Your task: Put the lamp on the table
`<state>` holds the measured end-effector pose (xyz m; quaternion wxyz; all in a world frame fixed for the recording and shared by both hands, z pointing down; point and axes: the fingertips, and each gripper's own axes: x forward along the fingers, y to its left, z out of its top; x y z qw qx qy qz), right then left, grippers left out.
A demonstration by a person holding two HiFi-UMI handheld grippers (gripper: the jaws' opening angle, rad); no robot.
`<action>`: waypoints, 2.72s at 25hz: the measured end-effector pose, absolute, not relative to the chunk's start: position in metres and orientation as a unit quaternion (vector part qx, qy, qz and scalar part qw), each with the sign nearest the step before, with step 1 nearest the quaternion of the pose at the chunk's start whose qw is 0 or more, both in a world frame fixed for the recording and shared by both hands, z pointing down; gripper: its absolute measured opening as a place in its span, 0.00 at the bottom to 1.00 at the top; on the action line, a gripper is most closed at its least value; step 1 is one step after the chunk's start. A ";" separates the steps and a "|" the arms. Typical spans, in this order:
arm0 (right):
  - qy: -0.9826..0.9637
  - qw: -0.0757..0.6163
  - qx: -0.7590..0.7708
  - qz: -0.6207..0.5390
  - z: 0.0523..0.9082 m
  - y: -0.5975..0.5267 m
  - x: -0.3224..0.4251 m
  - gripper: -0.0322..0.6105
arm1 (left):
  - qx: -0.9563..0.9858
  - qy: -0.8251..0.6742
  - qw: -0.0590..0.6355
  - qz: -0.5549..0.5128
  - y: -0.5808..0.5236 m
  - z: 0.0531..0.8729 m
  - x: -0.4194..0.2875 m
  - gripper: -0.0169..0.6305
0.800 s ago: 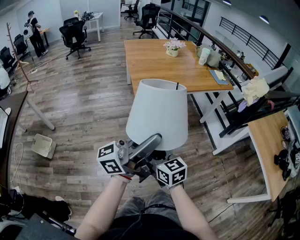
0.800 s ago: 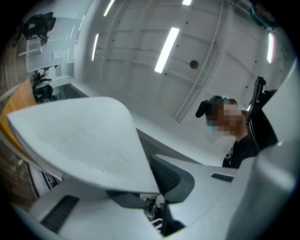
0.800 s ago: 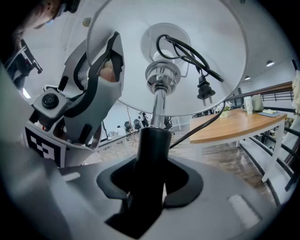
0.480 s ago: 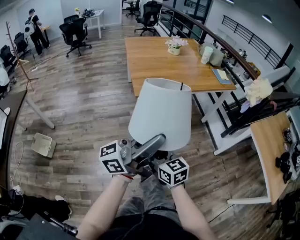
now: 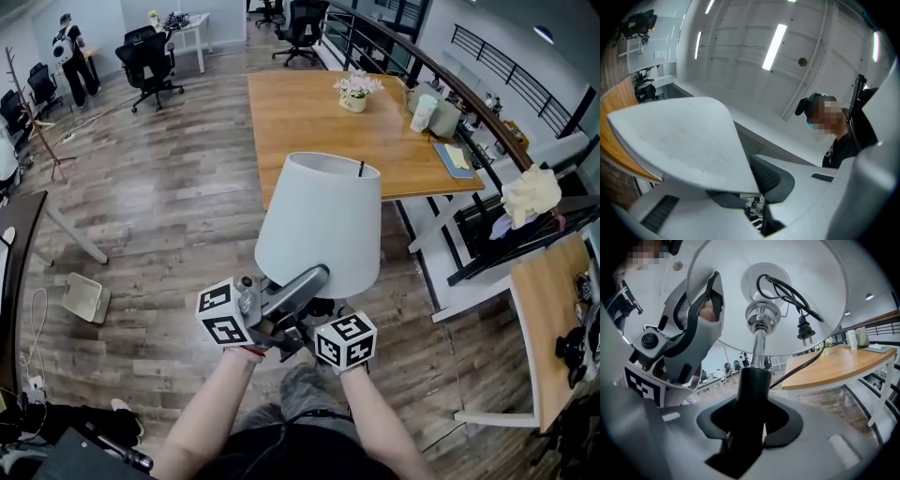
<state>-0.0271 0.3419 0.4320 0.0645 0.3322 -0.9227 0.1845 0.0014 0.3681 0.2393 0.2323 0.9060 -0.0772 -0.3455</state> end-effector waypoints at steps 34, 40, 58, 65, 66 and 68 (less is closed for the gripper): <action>-0.935 0.066 0.289 0.194 0.428 0.126 -0.013 0.30 | 0.900 -0.108 0.234 -0.351 0.143 0.236 0.016 0.07; -0.931 0.067 0.302 0.194 0.427 0.086 -0.013 0.30 | 0.900 -0.093 0.240 -0.352 0.104 0.235 0.014 0.07; -0.904 0.056 0.367 0.212 0.440 -0.041 -0.020 0.30 | 0.898 -0.030 0.285 -0.334 -0.025 0.247 0.003 0.07; -0.893 0.056 0.392 0.215 0.448 -0.075 -0.021 0.30 | 0.895 -0.005 0.300 -0.330 -0.061 0.255 -0.001 0.07; -0.891 0.056 0.395 0.214 0.449 -0.079 -0.021 0.30 | 0.895 -0.001 0.300 -0.330 -0.064 0.256 -0.001 0.07; -0.890 0.057 0.399 0.213 0.451 -0.085 -0.021 0.30 | 0.894 0.003 0.302 -0.331 -0.070 0.258 -0.003 0.07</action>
